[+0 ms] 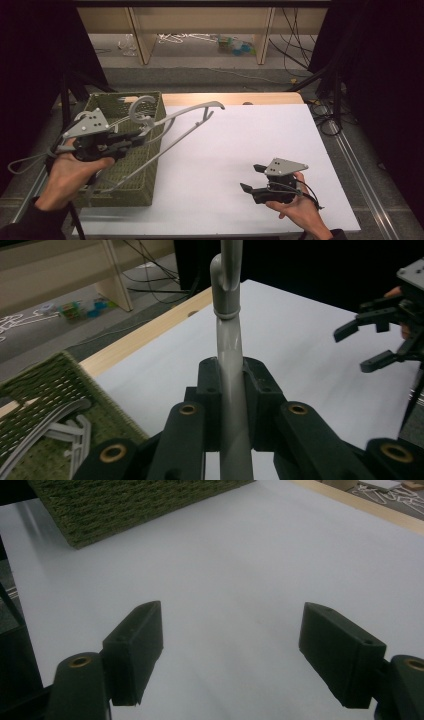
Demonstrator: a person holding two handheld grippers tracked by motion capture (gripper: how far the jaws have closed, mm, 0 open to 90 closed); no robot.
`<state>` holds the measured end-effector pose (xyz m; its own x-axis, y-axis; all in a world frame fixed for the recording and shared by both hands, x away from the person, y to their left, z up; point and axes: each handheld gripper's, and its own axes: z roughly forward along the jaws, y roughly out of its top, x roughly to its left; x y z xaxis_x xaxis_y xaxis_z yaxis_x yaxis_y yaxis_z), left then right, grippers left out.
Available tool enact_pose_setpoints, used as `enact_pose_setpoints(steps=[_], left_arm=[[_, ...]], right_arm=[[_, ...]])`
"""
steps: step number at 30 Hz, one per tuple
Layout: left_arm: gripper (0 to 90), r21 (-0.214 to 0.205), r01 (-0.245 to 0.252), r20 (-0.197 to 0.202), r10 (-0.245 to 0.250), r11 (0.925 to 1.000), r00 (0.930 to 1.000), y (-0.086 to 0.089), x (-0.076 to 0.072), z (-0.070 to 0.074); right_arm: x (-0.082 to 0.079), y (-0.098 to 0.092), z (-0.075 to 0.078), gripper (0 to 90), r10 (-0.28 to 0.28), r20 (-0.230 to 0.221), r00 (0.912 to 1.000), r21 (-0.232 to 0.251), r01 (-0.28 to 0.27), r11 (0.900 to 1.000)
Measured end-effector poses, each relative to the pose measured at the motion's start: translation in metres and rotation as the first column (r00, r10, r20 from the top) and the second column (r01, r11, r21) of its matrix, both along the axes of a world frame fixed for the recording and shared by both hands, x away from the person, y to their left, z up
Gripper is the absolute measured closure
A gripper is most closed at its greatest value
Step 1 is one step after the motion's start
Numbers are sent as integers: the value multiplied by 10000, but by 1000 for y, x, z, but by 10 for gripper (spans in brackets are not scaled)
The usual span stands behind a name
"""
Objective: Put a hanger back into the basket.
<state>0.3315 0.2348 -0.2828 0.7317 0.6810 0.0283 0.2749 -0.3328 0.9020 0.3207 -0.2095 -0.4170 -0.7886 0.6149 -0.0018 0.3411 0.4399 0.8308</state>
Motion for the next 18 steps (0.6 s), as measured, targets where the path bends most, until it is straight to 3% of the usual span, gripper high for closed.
enact_pose_setpoints(steps=[11, 18], left_arm=[[788, -96, -952, 123, 954, 9954, 9954, 41, 27, -5], [788, -258, -1789, 113, 1793, 9835, 9837, 68, 42, -10]], right_arm=[[1, 0, -1, 267, 5, -14, 10000, 11, -5, 10000], [1, 0, -1, 267, 87, -66, 9999, -21, -87, 10000]])
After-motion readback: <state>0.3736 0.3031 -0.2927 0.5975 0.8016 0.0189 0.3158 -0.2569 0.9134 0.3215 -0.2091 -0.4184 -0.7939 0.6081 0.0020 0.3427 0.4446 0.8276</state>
